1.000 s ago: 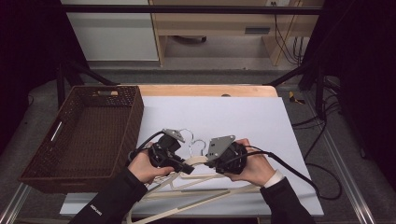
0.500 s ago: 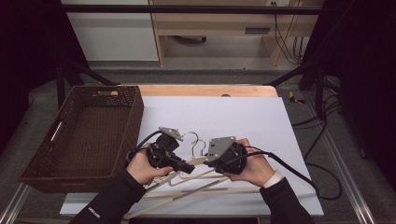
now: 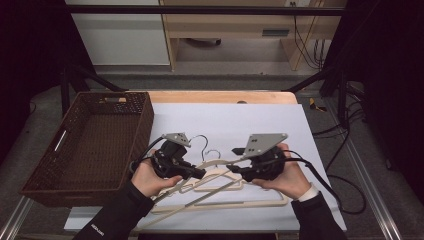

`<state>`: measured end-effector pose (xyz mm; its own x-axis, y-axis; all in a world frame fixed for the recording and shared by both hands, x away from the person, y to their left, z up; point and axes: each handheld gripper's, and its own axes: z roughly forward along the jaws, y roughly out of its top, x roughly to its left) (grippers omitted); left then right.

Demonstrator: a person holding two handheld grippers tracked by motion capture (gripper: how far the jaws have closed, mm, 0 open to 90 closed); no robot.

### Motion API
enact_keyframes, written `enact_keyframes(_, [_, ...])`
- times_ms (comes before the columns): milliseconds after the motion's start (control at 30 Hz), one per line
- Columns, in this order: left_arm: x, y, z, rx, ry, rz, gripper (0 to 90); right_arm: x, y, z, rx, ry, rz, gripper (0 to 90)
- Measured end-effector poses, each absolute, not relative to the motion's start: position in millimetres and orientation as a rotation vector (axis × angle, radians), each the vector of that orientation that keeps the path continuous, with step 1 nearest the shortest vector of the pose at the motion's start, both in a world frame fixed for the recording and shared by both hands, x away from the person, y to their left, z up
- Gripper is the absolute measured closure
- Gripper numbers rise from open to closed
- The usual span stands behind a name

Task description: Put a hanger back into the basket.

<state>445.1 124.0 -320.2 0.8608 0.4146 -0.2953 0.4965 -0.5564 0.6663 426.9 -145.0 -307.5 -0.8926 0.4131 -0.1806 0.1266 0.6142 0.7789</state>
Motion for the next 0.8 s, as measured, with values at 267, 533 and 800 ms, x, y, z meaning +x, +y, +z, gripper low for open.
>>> enact_keyframes(267, [447.1,127.8,-306.4,2.219,0.637,-0.056,85.8,428.0,-192.0,-312.5,0.672,2.288,1.322,28.1])
enact_keyframes(533, [449.0,133.6,-289.0,2.185,0.637,0.028,85.8,421.9,-225.4,-335.2,0.851,2.159,1.375,15.8])
enact_keyframes(800, [448.9,141.7,-267.2,2.136,0.644,0.095,85.8,418.8,-246.0,-360.6,0.995,2.098,1.395,10.2])
